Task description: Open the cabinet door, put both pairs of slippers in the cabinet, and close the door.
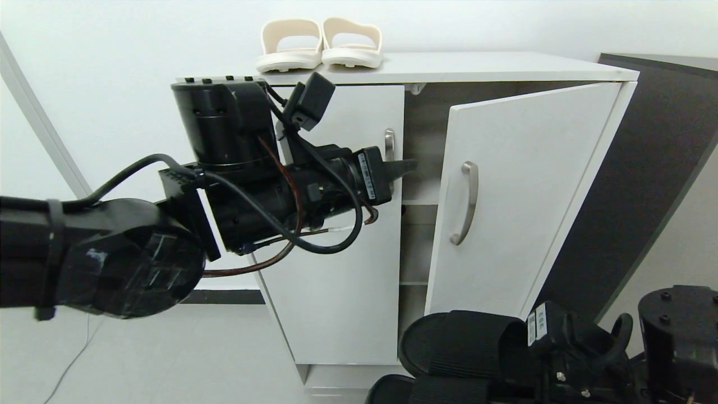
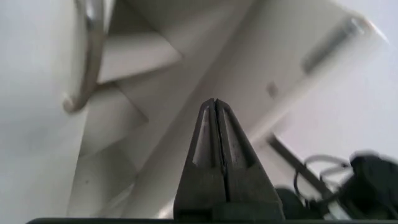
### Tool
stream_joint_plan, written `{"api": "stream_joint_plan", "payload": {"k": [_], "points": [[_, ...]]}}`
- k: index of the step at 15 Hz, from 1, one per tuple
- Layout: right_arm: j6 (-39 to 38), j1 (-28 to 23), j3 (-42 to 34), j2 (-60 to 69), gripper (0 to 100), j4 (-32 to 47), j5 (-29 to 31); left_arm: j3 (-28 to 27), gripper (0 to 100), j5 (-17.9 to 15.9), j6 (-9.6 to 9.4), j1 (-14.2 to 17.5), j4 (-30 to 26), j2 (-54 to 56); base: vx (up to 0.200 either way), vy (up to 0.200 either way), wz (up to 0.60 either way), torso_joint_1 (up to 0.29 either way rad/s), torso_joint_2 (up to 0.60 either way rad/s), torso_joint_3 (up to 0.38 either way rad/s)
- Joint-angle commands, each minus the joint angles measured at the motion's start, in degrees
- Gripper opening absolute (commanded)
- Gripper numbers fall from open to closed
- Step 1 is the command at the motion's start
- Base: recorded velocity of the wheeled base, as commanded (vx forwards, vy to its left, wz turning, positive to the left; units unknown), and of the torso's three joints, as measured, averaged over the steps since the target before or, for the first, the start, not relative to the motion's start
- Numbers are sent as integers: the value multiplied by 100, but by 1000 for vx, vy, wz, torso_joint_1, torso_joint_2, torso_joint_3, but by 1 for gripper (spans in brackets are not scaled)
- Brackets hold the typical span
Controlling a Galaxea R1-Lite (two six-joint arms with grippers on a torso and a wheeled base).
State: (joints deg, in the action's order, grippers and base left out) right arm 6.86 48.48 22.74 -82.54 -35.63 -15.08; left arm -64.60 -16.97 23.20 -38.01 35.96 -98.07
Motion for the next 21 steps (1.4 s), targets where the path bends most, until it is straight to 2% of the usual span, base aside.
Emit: {"api": "stream_joint_plan", "payload": {"k": [1,3,5,7,9,10,11,12,13,14,16,19,21], "points": [[-1,100,-59,10,0,-5,-13,-361,0,-8,62,31,130,-555,0,0,0,0,0,0],[-1,197,-138,10,0,-5,5,-651,0,27,194,31,130,-827,0,0,0,0,0,0],[8,302,-226,10,0,-5,14,-853,0,45,475,31,157,-1012,-100,0,0,1,1,1],[8,364,-305,10,0,-5,14,-897,0,53,563,31,236,-1109,-200,0,0,0,5,2],[-1,452,-366,28,0,-23,14,-861,0,53,554,31,332,-1161,-200,0,0,2,2,12],[8,575,-454,72,0,-23,14,-659,0,53,519,-277,482,-1135,-200,0,0,-2,2,2],[8,610,-481,98,0,-23,14,-571,0,53,501,-374,570,-1109,-200,0,0,2,7,7],[17,663,-525,151,0,-23,14,-361,0,53,422,-620,772,-1047,-200,0,0,-2,-2,-2],[70,706,-560,186,0,-23,14,-106,0,53,211,-910,1000,-986,-200,0,0,-2,2,-2],[122,706,-586,195,0,-23,5,-62,0,53,88,-1007,1088,-977,0,0,0,0,0,0],[184,706,-612,195,0,-23,-4,-114,0,53,80,-963,1124,-977,0,0,0,0,0,0],[149,663,-568,124,0,-181,14,-27,0,168,80,-708,1124,-819,0,0,0,0,0,0],[26,100,-155,-227,0,-269,234,272,0,379,71,-383,1000,-203,0,0,0,0,0,0]]}}
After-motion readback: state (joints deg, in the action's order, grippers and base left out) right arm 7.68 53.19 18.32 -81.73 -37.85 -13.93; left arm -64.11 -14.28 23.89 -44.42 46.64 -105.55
